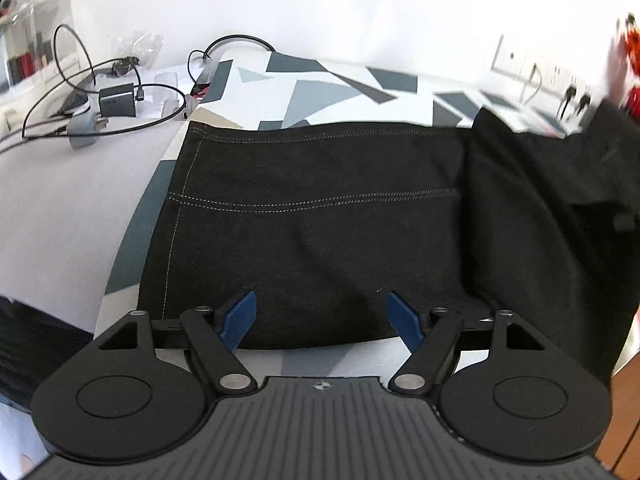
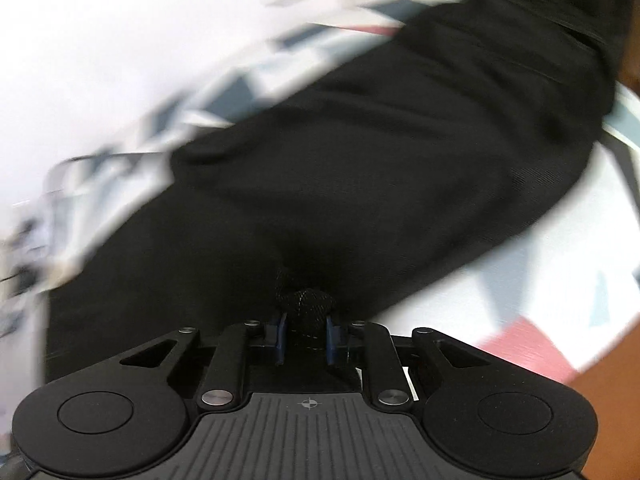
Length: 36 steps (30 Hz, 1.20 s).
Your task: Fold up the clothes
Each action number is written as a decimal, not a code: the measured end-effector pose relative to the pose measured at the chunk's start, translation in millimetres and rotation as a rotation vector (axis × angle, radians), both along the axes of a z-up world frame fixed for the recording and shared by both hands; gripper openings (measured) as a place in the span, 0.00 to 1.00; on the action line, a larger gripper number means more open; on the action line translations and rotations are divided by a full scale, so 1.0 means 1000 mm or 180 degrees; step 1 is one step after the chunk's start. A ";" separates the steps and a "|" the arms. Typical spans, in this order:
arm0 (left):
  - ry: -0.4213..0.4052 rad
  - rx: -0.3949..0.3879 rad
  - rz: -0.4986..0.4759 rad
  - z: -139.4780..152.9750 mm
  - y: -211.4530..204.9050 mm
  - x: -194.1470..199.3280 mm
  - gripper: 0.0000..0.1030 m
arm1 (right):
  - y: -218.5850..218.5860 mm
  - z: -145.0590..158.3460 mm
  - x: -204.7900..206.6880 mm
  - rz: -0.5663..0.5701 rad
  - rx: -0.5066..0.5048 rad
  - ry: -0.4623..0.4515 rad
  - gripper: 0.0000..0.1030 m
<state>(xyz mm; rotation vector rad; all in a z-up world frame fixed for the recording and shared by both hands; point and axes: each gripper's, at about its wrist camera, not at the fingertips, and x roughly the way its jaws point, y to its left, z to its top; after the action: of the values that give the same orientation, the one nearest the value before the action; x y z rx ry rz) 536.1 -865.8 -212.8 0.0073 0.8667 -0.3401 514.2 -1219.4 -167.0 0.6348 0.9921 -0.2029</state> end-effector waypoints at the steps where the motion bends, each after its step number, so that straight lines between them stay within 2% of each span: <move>1: -0.0013 -0.0056 0.0012 0.002 0.003 -0.001 0.72 | 0.010 0.007 0.011 0.0160 0.0086 -0.0071 0.14; 7: -0.0166 -0.0424 0.0082 0.015 0.022 -0.015 0.72 | 0.070 0.050 0.079 0.1117 0.0602 -0.0498 0.13; 13: -0.0184 -0.0512 0.0232 0.018 0.035 -0.021 0.72 | 0.171 0.034 0.175 0.1776 0.0525 -0.0596 0.13; 14: -0.0168 -0.0509 0.0291 0.017 0.037 -0.020 0.72 | 0.188 0.031 0.191 0.1882 0.0504 -0.0609 0.17; 15: -0.0158 -0.0514 0.0339 0.017 0.040 -0.019 0.72 | 0.203 0.027 0.202 0.1910 0.0499 -0.0614 0.32; 16: -0.0166 -0.0535 0.0375 0.017 0.043 -0.018 0.73 | 0.213 0.025 0.207 0.1884 0.0505 -0.0614 0.42; 17: -0.0173 -0.0556 0.0411 0.017 0.045 -0.017 0.73 | 0.218 0.024 0.213 0.1857 0.0514 -0.0620 0.62; 18: -0.0181 -0.0574 0.0459 0.018 0.048 -0.016 0.74 | 0.220 0.026 0.216 0.1857 0.0527 -0.0665 0.67; 22: -0.0093 -0.0716 0.0674 0.016 0.063 -0.010 0.75 | 0.205 0.038 0.201 0.1899 0.0399 -0.0848 0.67; 26: 0.0233 -0.0971 0.0711 0.009 0.075 0.000 0.74 | 0.153 0.042 0.164 0.1740 -0.0017 -0.1015 0.67; 29: 0.0608 -0.1338 0.0641 0.007 0.080 0.007 0.71 | 0.107 0.040 0.120 0.1479 -0.0346 -0.1082 0.67; 32: 0.0980 -0.1735 0.0565 0.004 0.084 0.014 0.70 | 0.065 0.028 0.074 0.1088 -0.0463 -0.1025 0.67; 34: 0.1201 -0.2110 0.0518 -0.003 0.083 0.018 0.70 | 0.045 0.015 0.049 0.0908 -0.0494 -0.0931 0.67; 36: 0.1400 -0.2319 0.0538 -0.012 0.076 0.025 0.71 | 0.032 -0.002 0.032 0.0782 -0.0565 -0.0743 0.67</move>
<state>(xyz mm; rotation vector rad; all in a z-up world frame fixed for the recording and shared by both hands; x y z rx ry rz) 561.2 -790.1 -224.4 -0.8376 1.1247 -0.4916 545.8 -1187.1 -169.1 0.3609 0.8076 0.0012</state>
